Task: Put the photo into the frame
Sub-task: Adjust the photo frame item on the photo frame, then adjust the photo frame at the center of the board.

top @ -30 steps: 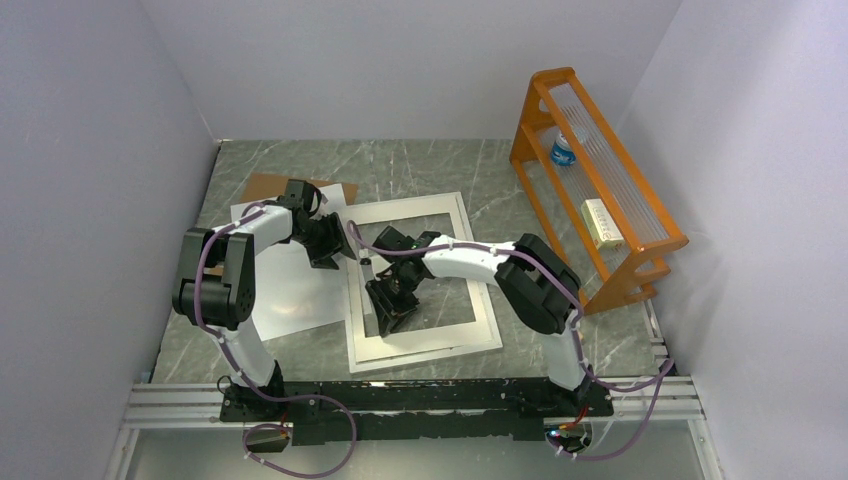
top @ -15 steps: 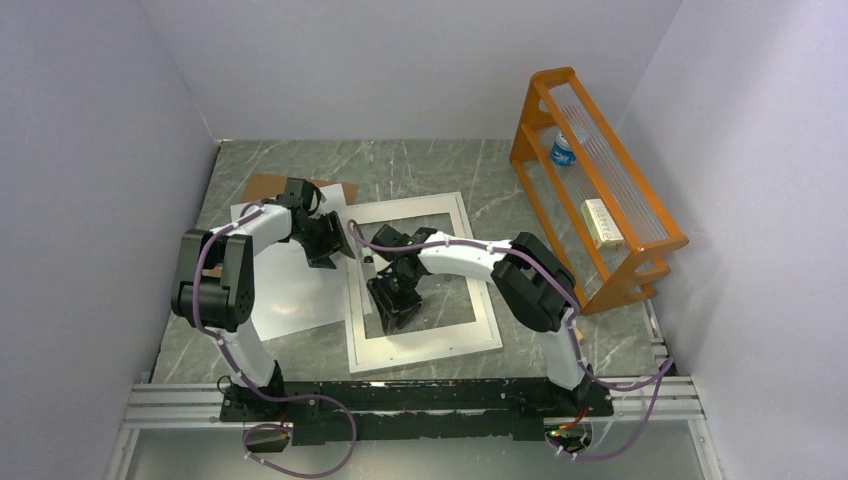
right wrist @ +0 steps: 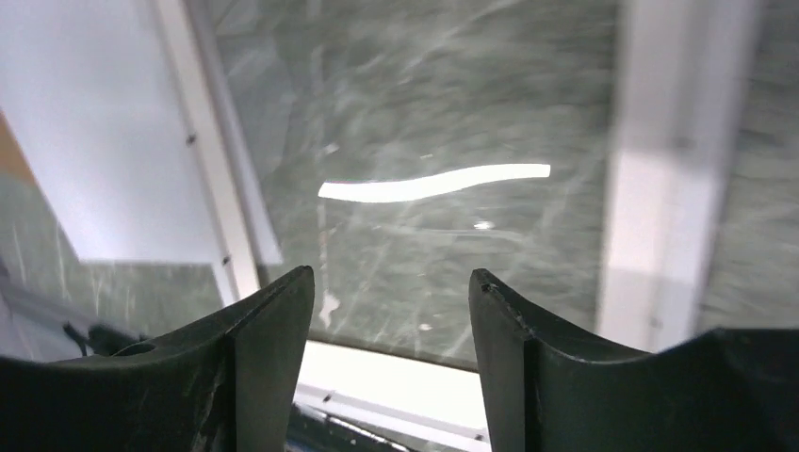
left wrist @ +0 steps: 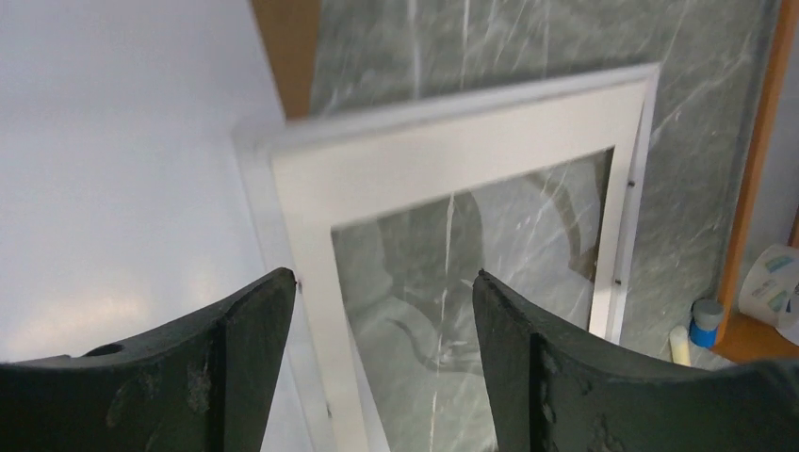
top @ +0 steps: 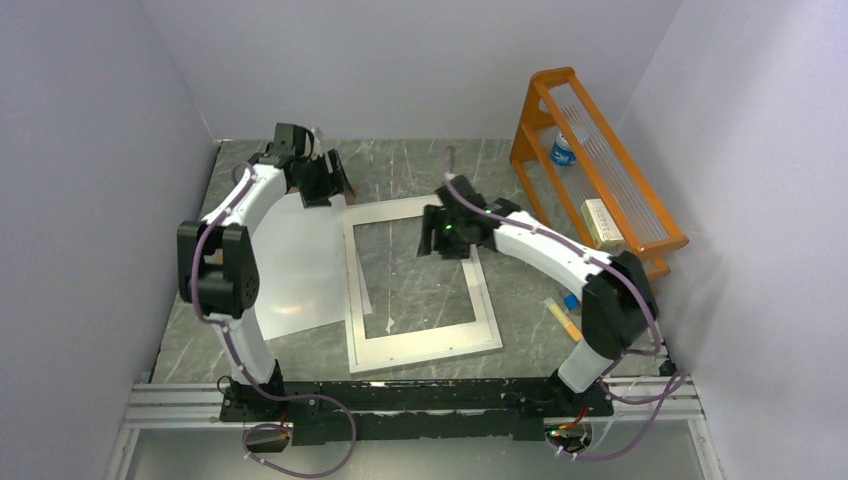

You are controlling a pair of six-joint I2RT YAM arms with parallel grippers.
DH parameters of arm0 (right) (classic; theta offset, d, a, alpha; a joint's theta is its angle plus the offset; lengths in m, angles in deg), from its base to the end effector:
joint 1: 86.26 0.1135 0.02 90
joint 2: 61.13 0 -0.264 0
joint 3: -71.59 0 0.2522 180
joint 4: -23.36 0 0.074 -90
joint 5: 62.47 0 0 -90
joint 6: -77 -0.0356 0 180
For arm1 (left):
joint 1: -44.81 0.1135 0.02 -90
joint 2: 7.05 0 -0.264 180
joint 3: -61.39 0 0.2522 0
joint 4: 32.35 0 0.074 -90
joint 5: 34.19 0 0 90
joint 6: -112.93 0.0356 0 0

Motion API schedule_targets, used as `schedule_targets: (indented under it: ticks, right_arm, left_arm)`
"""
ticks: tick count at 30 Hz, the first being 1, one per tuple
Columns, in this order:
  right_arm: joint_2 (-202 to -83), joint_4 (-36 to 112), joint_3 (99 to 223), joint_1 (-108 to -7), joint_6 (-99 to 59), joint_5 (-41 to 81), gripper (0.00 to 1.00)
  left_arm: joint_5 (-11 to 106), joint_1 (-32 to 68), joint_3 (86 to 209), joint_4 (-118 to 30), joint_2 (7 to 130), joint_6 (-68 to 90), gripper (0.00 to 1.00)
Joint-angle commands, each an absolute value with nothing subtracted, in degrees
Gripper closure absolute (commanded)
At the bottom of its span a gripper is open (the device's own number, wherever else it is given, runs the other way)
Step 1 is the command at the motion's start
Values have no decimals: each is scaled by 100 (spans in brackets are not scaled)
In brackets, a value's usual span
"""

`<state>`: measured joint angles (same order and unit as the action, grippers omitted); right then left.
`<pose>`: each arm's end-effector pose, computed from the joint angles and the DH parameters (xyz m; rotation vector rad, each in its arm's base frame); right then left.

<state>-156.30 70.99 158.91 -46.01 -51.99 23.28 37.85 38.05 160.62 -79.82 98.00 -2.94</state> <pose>0.2698 0.2318 0.2518 -0.0599 2.6588 0.6029 0.3998 -0.0584 0.2564 -0.2907 2.5303 -0.6228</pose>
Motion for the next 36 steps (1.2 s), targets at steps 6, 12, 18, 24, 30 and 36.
schedule_targets:
  ticks: [6, 12, 18, 24, 30, 36]
  right_arm:
    - [-14308, 7881, 14699, -5112, -5267, 2334, 24]
    - [-13103, 8612, 13677, -5222, -6071, 1882, 11]
    - [-12931, 8728, 12618, -5242, -6607, 1217, 11]
    - [-13202, 8387, 12242, -5243, -6689, 825, 11]
    - [-13727, 7792, 12194, -5242, -6596, 1026, 12]
    - [-13991, 7271, 12100, -5242, -6574, 1277, 15]
  left_arm:
    - [2262, 3839, 18743, -8333, 12128, 1001, 25]
    - [1858, 3839, 19381, -8216, 12862, 1185, 19]
    - [1572, 3839, 19343, -8042, 13077, 1329, 17]
    - [1298, 3856, 19239, -8189, 13109, 1464, 17]
    - [1075, 3857, 19255, -8321, 13199, 1444, 19]
    - [947, 3879, 19134, -8462, 13184, 1512, 20]
